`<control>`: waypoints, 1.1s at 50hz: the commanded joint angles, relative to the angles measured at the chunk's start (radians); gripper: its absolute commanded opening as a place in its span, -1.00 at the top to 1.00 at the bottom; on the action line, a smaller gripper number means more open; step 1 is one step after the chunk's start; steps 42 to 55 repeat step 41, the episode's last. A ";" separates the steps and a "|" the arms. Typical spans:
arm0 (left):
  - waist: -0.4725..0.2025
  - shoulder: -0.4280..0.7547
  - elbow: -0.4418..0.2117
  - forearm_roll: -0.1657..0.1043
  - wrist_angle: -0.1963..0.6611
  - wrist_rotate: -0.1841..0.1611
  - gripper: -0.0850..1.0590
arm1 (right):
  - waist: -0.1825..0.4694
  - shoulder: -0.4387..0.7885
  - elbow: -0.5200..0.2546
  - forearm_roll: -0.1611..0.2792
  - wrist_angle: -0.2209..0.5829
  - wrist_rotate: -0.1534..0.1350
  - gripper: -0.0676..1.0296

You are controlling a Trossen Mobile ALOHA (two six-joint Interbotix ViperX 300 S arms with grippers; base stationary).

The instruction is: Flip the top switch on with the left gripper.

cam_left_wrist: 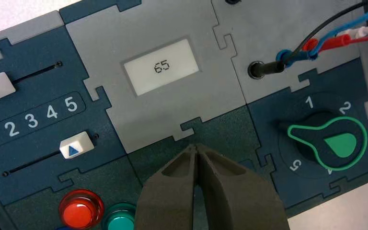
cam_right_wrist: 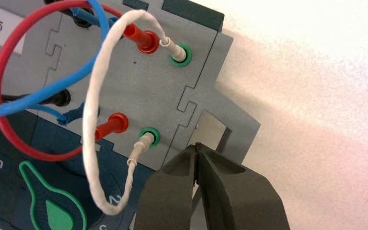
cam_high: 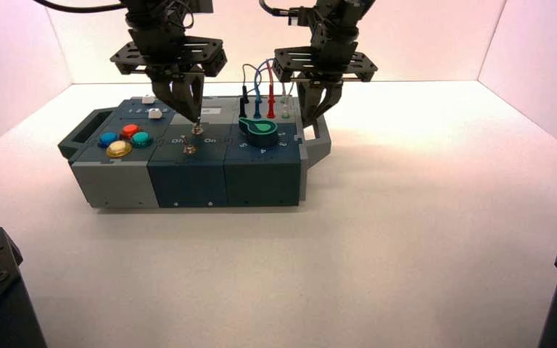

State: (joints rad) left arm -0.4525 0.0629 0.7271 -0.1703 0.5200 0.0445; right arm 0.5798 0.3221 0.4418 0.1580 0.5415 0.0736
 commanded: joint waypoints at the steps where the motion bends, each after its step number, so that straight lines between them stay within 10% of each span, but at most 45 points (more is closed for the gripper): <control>1: -0.067 -0.008 -0.028 -0.018 -0.005 -0.002 0.91 | 0.026 0.041 0.005 0.011 0.002 -0.003 0.91; 16: 0.023 -0.084 -0.002 0.011 0.023 0.018 0.91 | 0.026 0.034 0.011 0.009 0.017 -0.005 0.91; 55: 0.006 -0.261 0.086 0.006 0.072 0.008 0.91 | 0.026 0.015 0.014 0.009 0.048 -0.012 0.91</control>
